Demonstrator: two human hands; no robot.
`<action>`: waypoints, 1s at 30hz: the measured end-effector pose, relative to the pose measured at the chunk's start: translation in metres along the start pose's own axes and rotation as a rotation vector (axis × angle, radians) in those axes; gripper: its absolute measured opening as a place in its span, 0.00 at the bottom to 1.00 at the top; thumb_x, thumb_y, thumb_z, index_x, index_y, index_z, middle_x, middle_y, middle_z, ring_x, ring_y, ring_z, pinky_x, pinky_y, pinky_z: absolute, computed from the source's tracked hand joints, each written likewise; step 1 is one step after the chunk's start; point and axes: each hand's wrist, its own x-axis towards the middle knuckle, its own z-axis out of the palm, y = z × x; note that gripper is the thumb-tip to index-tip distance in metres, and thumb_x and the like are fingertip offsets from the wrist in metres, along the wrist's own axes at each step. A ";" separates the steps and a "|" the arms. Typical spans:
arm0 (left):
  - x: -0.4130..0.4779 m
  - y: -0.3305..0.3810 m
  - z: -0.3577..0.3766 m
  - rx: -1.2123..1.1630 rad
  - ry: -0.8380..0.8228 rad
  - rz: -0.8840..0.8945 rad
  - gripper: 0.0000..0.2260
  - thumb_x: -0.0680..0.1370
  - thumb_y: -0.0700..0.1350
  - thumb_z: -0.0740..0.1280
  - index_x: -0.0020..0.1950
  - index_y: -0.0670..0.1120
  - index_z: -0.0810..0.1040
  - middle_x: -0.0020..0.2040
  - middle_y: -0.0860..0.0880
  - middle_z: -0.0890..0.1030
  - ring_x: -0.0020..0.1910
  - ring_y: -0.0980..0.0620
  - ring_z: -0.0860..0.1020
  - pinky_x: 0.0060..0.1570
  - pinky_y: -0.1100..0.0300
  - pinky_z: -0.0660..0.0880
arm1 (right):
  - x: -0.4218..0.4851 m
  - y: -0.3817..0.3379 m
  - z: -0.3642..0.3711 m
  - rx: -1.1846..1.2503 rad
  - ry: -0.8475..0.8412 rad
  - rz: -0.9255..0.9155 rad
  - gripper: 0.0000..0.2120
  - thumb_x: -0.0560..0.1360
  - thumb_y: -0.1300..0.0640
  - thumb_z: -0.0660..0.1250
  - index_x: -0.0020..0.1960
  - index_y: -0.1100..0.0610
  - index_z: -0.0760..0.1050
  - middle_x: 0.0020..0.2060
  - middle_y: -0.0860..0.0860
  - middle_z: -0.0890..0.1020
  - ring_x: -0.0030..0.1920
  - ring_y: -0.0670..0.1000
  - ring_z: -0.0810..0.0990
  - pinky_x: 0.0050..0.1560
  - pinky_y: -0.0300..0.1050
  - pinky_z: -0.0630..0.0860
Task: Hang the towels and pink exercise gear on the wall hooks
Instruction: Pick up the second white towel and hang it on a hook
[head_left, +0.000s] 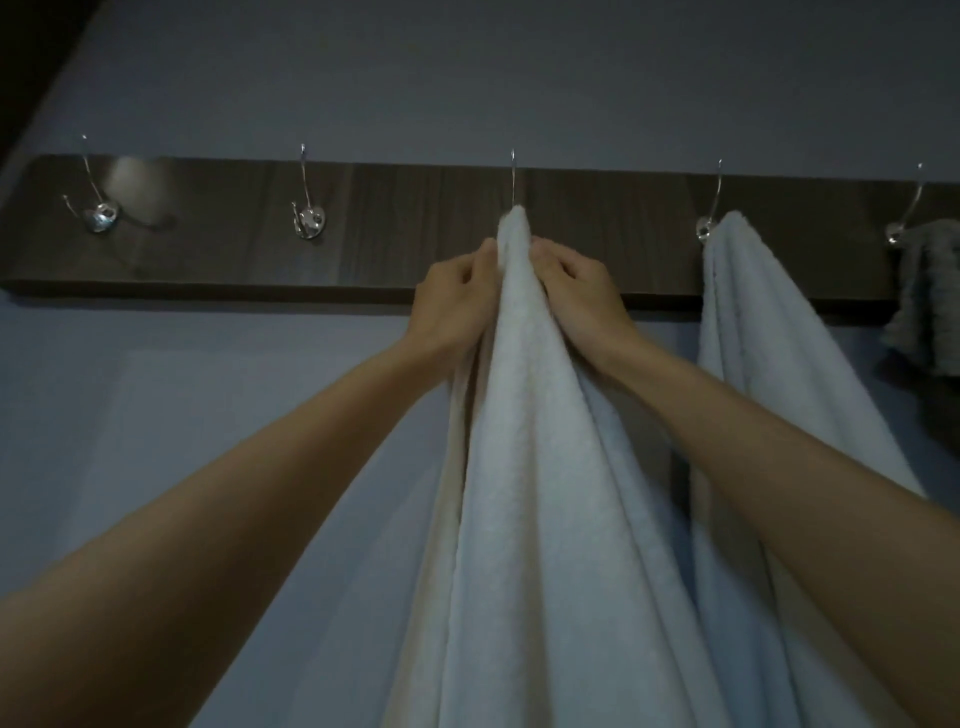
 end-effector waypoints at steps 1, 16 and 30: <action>-0.005 0.002 -0.001 -0.022 -0.051 0.003 0.14 0.81 0.54 0.55 0.56 0.49 0.76 0.47 0.52 0.79 0.46 0.56 0.78 0.44 0.65 0.74 | -0.005 0.001 0.001 -0.004 -0.027 -0.005 0.16 0.81 0.52 0.56 0.65 0.54 0.72 0.60 0.52 0.77 0.60 0.51 0.76 0.64 0.50 0.73; -0.145 -0.046 0.028 -0.001 -0.003 0.045 0.27 0.82 0.45 0.57 0.77 0.49 0.48 0.76 0.51 0.60 0.71 0.59 0.62 0.72 0.58 0.60 | -0.120 0.031 0.032 -0.126 -0.017 -0.019 0.24 0.83 0.58 0.49 0.77 0.53 0.46 0.77 0.49 0.52 0.74 0.42 0.53 0.72 0.32 0.50; -0.302 -0.054 0.012 0.042 -0.102 -0.178 0.32 0.79 0.53 0.62 0.76 0.59 0.45 0.76 0.54 0.59 0.73 0.56 0.60 0.72 0.48 0.61 | -0.291 0.024 0.044 -0.199 -0.050 0.274 0.25 0.82 0.52 0.48 0.77 0.50 0.43 0.77 0.46 0.48 0.76 0.40 0.47 0.75 0.35 0.44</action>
